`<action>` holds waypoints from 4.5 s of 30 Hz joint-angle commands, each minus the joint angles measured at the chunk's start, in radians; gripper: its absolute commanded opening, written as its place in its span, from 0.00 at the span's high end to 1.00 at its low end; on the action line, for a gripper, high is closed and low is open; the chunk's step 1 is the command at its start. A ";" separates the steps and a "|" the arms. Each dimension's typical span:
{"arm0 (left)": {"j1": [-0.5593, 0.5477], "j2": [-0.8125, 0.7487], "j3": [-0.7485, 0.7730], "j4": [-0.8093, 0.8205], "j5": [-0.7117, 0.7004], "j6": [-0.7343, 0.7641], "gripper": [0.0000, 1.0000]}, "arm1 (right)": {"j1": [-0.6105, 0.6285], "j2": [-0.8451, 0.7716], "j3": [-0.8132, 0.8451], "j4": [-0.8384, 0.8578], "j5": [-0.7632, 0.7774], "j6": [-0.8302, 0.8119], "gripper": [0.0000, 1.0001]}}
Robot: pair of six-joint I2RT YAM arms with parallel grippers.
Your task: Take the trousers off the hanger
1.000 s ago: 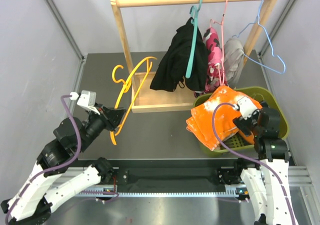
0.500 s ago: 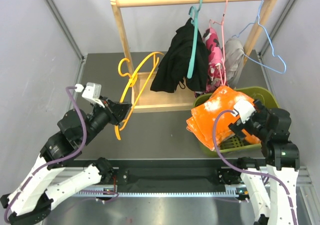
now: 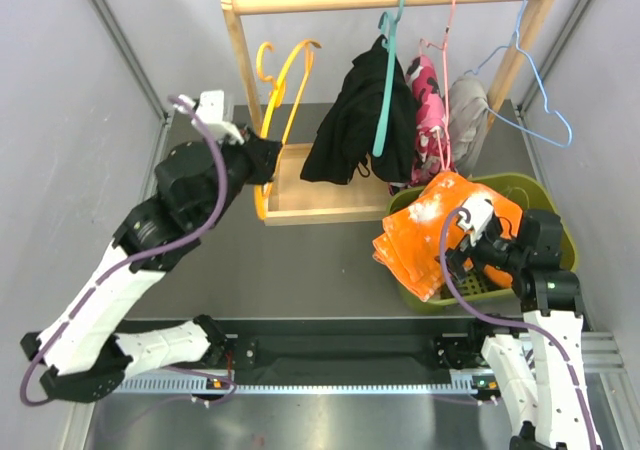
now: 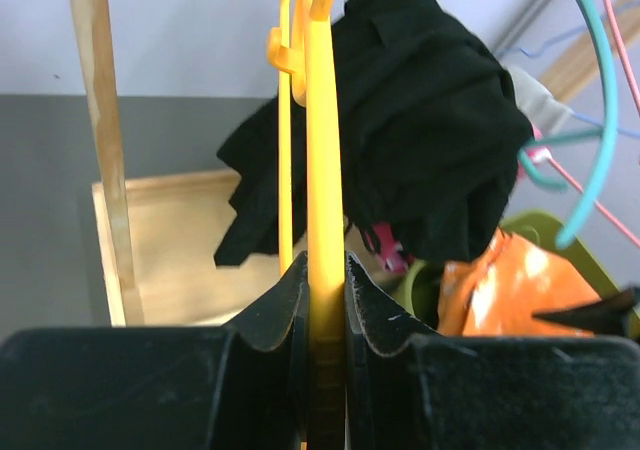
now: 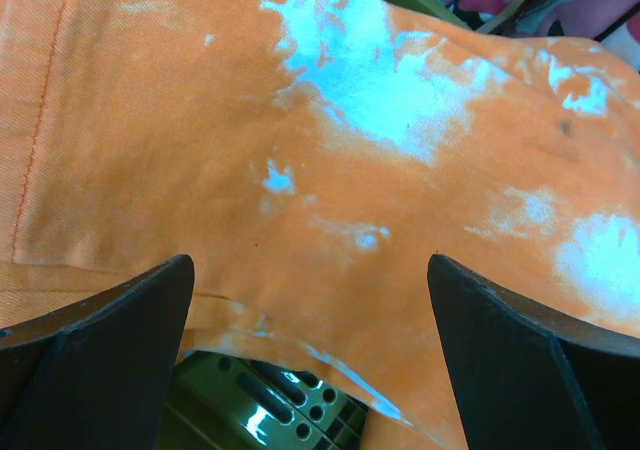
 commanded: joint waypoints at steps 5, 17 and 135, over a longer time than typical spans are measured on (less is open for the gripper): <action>0.013 0.172 0.186 0.098 -0.118 0.039 1.00 | -0.010 0.000 0.002 0.072 -0.066 0.016 0.00; 0.149 0.261 0.286 0.156 -0.016 -0.033 1.00 | -0.010 -0.003 -0.001 0.071 -0.060 0.013 0.00; -0.076 0.697 0.852 0.165 -0.017 0.341 1.00 | -0.044 -0.009 -0.010 0.077 -0.051 0.016 0.00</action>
